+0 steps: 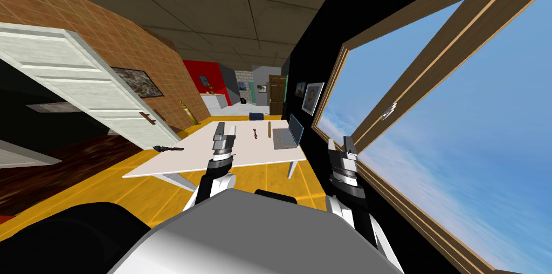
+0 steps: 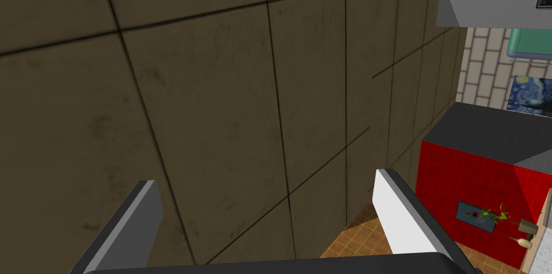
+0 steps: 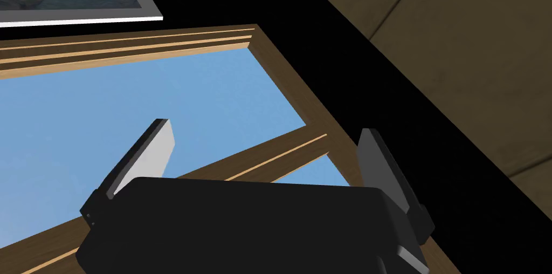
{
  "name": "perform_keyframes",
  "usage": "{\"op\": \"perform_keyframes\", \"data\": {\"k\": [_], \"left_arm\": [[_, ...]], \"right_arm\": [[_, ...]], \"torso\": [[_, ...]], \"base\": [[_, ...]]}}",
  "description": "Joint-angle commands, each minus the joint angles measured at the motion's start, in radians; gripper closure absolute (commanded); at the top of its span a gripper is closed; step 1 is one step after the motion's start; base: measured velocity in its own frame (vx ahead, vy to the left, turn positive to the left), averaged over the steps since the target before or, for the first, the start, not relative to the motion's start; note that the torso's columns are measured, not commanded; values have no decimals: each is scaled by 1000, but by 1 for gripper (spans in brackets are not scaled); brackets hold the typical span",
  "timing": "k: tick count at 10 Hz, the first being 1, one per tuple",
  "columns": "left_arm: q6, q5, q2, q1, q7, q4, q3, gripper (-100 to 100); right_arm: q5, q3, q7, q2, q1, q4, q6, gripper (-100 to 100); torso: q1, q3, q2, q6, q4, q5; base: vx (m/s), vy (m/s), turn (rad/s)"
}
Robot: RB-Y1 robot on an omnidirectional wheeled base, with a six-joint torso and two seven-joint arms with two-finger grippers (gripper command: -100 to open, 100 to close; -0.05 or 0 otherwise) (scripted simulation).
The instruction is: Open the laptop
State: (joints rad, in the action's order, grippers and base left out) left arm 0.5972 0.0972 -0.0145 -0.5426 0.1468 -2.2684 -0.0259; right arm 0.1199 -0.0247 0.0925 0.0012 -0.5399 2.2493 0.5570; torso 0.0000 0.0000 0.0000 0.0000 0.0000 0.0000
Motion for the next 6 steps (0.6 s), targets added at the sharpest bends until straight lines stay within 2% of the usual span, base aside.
{"op": "perform_keyframes", "data": {"k": [1,6], "left_arm": [[0,0,0,0,0,0,0,0],[0,0,0,0,0,0,0,0]], "right_arm": [[0,0,0,0,0,0,0,0],[0,0,0,0,0,0,0,0]], "torso": [[0,-82,40,0,41,0],[0,-792,396,0,396,0]], "base": [[0,0,0],[0,0,0]]}}
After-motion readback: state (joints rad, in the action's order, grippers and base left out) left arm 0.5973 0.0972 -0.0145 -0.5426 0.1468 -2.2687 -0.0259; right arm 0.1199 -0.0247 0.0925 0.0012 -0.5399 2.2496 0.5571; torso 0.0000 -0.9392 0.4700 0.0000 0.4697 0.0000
